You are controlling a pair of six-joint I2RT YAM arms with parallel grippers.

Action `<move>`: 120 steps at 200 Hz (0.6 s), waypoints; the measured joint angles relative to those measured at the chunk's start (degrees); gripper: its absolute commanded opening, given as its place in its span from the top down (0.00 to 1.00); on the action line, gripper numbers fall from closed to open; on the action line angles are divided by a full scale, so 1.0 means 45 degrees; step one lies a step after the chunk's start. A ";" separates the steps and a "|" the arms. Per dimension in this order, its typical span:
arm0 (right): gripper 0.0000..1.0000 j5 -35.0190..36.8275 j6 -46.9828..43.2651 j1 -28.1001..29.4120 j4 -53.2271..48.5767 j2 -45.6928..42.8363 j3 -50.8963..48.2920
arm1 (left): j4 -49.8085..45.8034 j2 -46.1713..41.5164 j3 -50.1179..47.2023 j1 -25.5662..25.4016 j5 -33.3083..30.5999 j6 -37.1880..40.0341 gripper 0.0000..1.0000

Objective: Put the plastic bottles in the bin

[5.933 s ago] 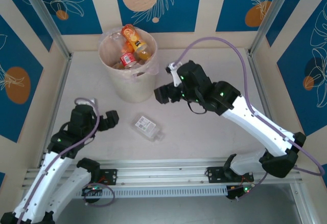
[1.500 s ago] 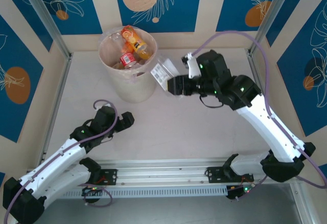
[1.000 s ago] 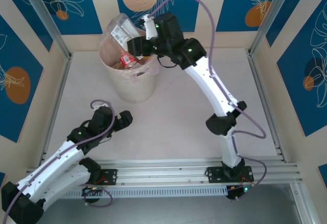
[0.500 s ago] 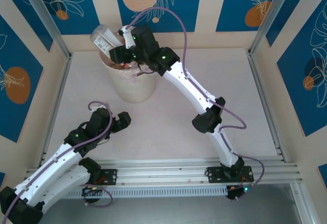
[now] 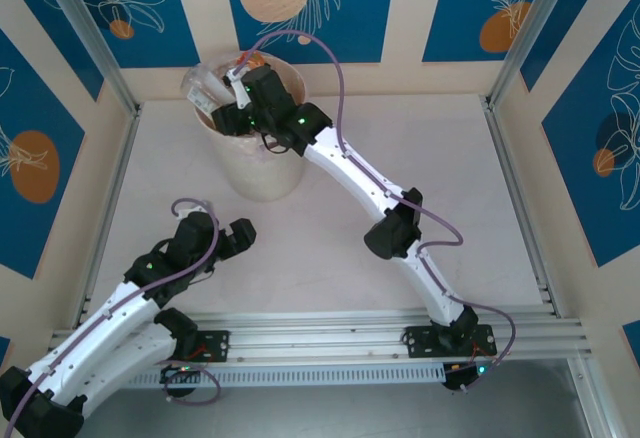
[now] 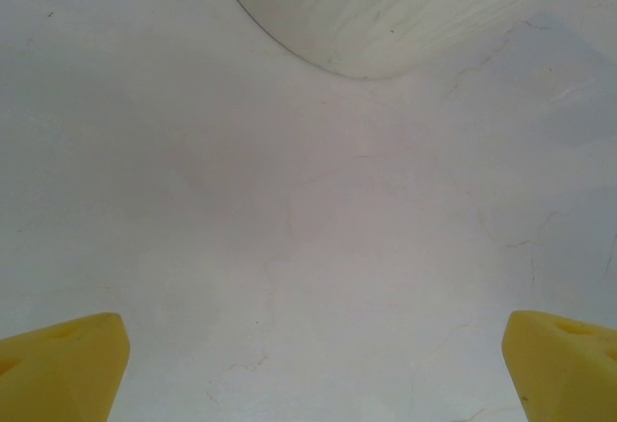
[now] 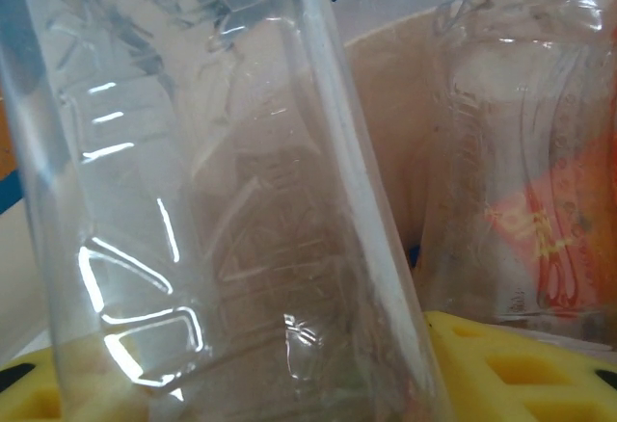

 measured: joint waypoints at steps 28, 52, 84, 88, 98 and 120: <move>0.71 0.0573 -0.0087 0.0107 -0.0316 0.0000 0.0146 | -0.0005 0.0000 0.0000 0.0000 0.0000 0.0005 0.00; 0.64 0.1107 -0.0097 0.0282 -0.0549 -0.0029 0.0170 | -0.0005 0.0000 0.0000 0.0000 0.0000 0.0005 0.00; 0.31 0.1608 -0.0199 0.0461 -0.0918 -0.0185 0.0160 | -0.0005 -0.0019 0.0000 0.0000 0.0000 0.0000 0.00; 0.30 0.1656 -0.0257 0.0491 -0.1030 -0.0219 0.0160 | -0.0005 -0.0019 0.0000 0.0000 0.0000 0.0000 0.00; 0.27 0.1729 -0.0364 0.0529 -0.1258 -0.0272 0.0151 | -0.0005 -0.0019 0.0000 0.0000 0.0000 0.0005 0.01; 0.21 0.1753 -0.0602 0.0534 -0.1370 -0.0345 0.0151 | -0.0010 -0.0019 0.0000 0.0000 0.0000 0.0005 0.01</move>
